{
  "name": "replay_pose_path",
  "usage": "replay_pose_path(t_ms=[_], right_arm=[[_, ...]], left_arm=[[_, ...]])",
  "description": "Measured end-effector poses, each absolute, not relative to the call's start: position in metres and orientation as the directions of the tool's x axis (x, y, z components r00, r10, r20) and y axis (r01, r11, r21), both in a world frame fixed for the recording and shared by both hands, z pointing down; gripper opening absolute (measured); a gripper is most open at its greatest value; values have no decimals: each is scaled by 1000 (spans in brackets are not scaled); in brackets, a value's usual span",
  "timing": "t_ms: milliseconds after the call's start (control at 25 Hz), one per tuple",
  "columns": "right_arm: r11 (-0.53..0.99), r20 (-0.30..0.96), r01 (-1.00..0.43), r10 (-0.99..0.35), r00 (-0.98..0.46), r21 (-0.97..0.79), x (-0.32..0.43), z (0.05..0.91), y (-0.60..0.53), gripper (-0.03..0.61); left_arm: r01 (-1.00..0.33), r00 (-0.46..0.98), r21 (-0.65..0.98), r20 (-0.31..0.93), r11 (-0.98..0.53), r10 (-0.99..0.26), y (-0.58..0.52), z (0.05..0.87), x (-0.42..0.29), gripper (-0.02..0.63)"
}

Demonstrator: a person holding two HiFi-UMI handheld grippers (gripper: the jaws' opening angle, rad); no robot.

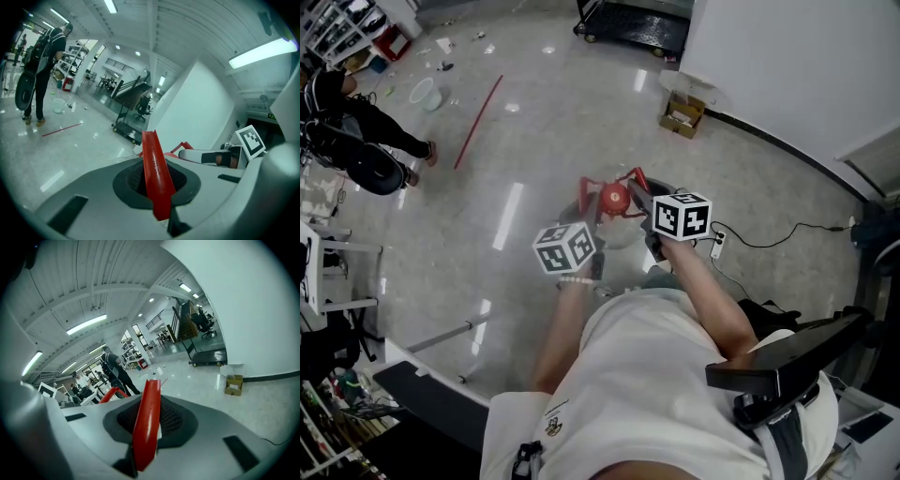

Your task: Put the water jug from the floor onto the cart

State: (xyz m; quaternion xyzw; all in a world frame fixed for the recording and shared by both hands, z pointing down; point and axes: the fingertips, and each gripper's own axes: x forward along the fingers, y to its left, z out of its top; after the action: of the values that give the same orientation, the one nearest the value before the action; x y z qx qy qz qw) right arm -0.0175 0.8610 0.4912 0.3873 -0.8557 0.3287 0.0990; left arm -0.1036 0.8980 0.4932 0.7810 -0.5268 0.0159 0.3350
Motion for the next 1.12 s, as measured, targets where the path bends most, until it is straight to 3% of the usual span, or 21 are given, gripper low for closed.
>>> replay_pose_path(t_ms=[400,1120], right_arm=[[481,422,-711,-579,-697,-514,-31,503,813,69],[529,389,-656,-534,-751,-539,-13,508,605,67]], left_arm=[[-828,457,515,392,-221,-799,851,504,-116,14],[-850,398,497,386,-176,-832,644,507,-94,14]])
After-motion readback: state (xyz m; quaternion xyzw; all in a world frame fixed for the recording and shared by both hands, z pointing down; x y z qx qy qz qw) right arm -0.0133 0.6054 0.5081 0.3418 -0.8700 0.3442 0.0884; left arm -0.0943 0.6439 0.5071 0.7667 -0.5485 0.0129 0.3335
